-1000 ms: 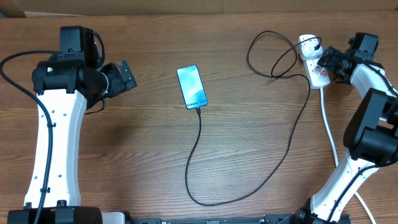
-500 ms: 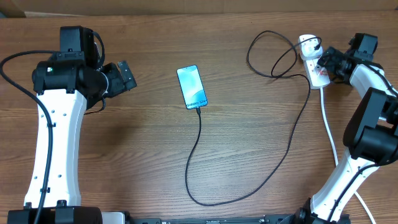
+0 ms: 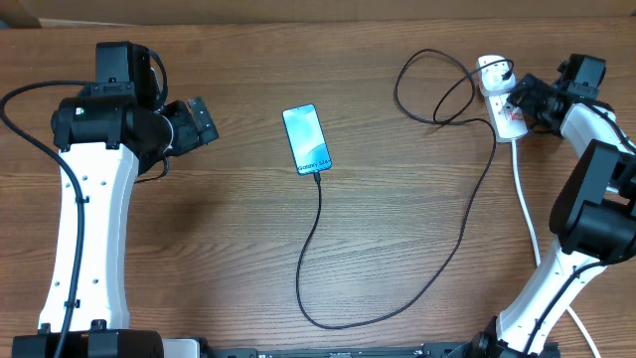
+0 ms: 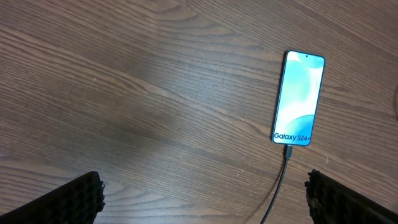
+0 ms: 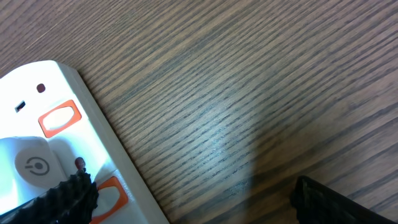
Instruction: Plug charger to phone and switch on socket
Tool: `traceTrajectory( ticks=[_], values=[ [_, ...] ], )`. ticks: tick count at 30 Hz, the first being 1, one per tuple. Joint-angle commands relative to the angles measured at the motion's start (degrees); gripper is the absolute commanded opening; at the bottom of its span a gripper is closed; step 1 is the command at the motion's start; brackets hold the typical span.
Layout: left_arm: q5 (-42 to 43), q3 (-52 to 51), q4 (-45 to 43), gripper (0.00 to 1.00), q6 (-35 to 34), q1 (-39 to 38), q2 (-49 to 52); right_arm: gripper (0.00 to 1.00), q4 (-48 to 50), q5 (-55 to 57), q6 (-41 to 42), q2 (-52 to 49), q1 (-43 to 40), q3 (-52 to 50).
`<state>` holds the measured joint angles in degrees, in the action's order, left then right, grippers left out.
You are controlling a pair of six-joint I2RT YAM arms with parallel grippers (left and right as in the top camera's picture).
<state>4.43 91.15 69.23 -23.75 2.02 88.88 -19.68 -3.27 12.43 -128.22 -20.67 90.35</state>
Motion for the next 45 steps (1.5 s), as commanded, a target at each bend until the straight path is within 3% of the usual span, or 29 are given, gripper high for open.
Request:
traceTrajectory(
  ticks=[1,45],
  values=[
    [-0.39,0.07,-0.07,1.00,1.05,0.22,0.33,1.00,-1.22,-3.45,-0.72,-1.70,0.83,0.74],
    [-0.39,0.07,-0.07,1.00,1.05,0.22,0.33,1.00,-4.44,-4.61,-2.62,-1.79,0.83,0.74]
  ],
)
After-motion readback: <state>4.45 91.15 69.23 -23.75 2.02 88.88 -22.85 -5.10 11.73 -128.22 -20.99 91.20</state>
